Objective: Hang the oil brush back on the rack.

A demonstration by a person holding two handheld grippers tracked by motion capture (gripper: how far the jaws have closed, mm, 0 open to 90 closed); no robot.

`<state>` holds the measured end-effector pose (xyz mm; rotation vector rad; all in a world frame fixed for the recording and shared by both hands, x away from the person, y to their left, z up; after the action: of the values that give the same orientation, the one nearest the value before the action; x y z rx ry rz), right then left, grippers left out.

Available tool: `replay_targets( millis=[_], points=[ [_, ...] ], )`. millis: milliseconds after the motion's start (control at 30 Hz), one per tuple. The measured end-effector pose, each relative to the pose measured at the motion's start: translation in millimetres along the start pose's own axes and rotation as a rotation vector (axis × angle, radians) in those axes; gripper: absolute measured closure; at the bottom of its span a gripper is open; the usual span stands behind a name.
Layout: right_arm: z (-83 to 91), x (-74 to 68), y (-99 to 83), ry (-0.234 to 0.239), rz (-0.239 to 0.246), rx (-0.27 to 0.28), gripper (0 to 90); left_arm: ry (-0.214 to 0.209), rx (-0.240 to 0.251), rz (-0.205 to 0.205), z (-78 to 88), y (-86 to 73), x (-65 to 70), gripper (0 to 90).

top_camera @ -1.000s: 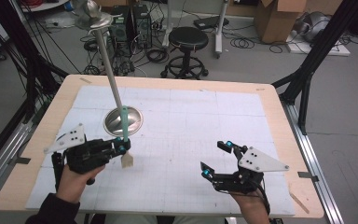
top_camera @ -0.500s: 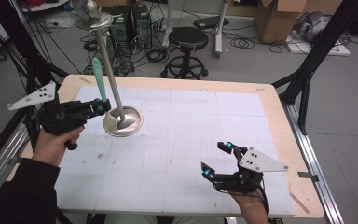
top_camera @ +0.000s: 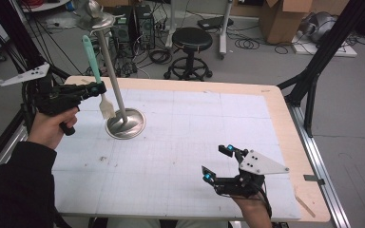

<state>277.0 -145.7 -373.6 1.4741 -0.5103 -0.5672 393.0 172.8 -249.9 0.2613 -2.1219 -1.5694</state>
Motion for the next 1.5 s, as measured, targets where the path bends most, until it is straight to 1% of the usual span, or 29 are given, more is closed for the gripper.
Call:
replay_targets(
  millis=[200,267,400,567,667,833,967,1100,1233,1333,1400,1467,1500],
  points=[
    [-1.3,-1.2,-0.3,0.006,-0.001,-0.001,17.4,-0.002,-0.013,0.015,-1.8,-0.8,-5.1,84.4],
    [-1.8,-1.4,0.0,0.005,0.005,0.001,17.4,-0.003,-0.014,0.017,-2.9,-1.7,-6.3,84.4],
    [-1.7,-1.3,0.4,0.007,0.003,0.002,17.5,0.003,-0.006,0.030,-3.9,-1.4,-9.0,84.3],
    [-2.1,-1.5,0.5,0.009,0.002,0.004,17.4,0.011,-0.012,0.033,-5.1,-2.7,-13.1,84.4],
    [-2.8,-2.4,0.2,0.013,0.000,0.001,17.4,0.014,-0.005,0.042,-6.4,-2.0,-15.4,84.4],
    [-2.9,-1.6,1.0,0.014,0.001,0.005,17.4,0.008,-0.001,0.049,-8.4,-0.3,-15.8,84.3],
    [-1.9,-1.5,1.5,0.013,-0.001,0.006,17.5,0.010,-0.007,0.051,-7.5,-1.3,-18.2,84.3],
    [-1.9,-1.3,1.8,0.013,-0.002,0.008,17.4,0.011,-0.007,0.060,-8.8,-2.2,-19.9,84.4],
    [-1.9,-1.3,1.7,0.013,0.000,0.008,17.5,0.018,-0.017,0.071,-9.9,-5.2,-23.1,84.3],
    [-1.3,-1.4,2.0,0.011,-0.004,0.010,17.5,0.022,-0.019,0.067,-11.2,-6.5,-22.8,84.3],
    [-0.7,-0.5,1.9,0.007,-0.003,0.010,17.4,0.029,-0.020,0.057,-11.3,-7.0,-23.0,84.0],
    [0.6,0.8,2.4,0.002,0.000,0.013,17.4,0.042,-0.018,0.032,-10.1,-7.3,-23.3,82.5],
    [1.4,1.1,2.6,0.000,-0.002,0.015,17.4,0.053,-0.017,0.026,-9.7,-8.1,-23.7,74.0]
  ],
)
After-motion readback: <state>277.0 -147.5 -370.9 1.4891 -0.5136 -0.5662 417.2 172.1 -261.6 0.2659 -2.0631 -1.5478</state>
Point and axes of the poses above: each handheld gripper's, and its own axes: z roughly backward along the jaws, y roughly out of its top, x roughly to its right, the point moved 10 cm from there along -z, roughly forward along the jaws, and after that the axes turned 11 degrees about x, right-handed, at the moved point
